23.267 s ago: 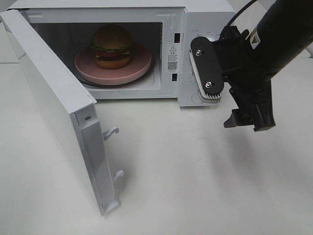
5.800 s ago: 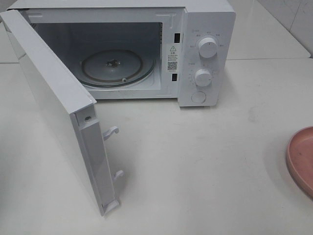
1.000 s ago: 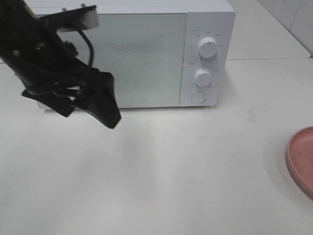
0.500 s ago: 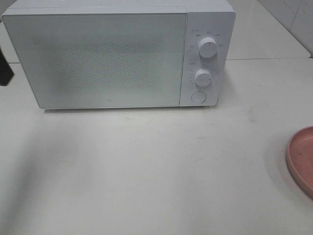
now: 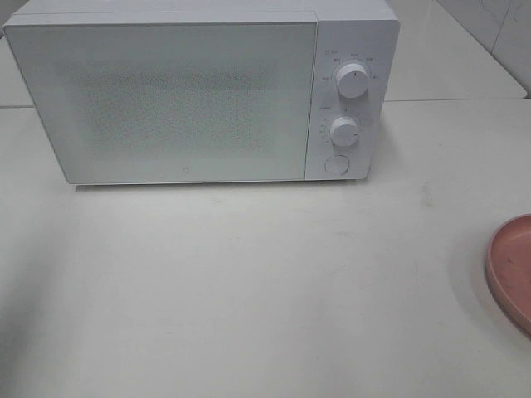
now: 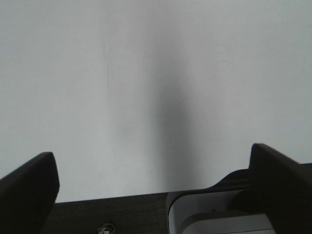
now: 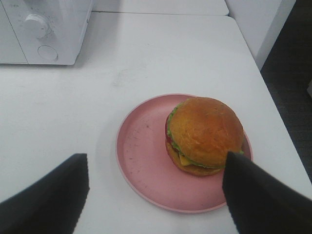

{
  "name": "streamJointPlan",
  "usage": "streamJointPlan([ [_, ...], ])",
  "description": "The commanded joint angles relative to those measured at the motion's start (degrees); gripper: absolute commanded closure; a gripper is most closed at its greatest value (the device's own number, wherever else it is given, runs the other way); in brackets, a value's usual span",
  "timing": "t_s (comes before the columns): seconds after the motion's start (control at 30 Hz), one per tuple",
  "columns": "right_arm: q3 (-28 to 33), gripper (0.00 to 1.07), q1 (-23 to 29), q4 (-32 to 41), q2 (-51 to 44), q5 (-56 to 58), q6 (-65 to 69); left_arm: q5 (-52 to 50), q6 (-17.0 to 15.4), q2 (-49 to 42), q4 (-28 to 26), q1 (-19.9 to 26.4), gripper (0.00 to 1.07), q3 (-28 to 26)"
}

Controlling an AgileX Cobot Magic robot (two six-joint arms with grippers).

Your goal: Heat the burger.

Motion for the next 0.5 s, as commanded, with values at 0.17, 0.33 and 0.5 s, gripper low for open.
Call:
streamJointPlan([
  [0.17, 0.17, 0.31, -0.29, -0.52, -1.6, -0.29, -0.23, 5.04, -0.23, -11.34, 0.52, 0.4, 0.08, 10.2],
  [0.33, 0.17, 0.31, -0.29, -0.52, -1.6, -0.29, -0.23, 3.38, -0.23, -17.93, 0.52, 0.4, 0.08, 14.67],
  [0.5, 0.17, 0.31, -0.29, -0.52, -1.6, -0.29, -0.23, 2.46, -0.34, -25.5, 0.23, 0.4, 0.08, 16.9],
])
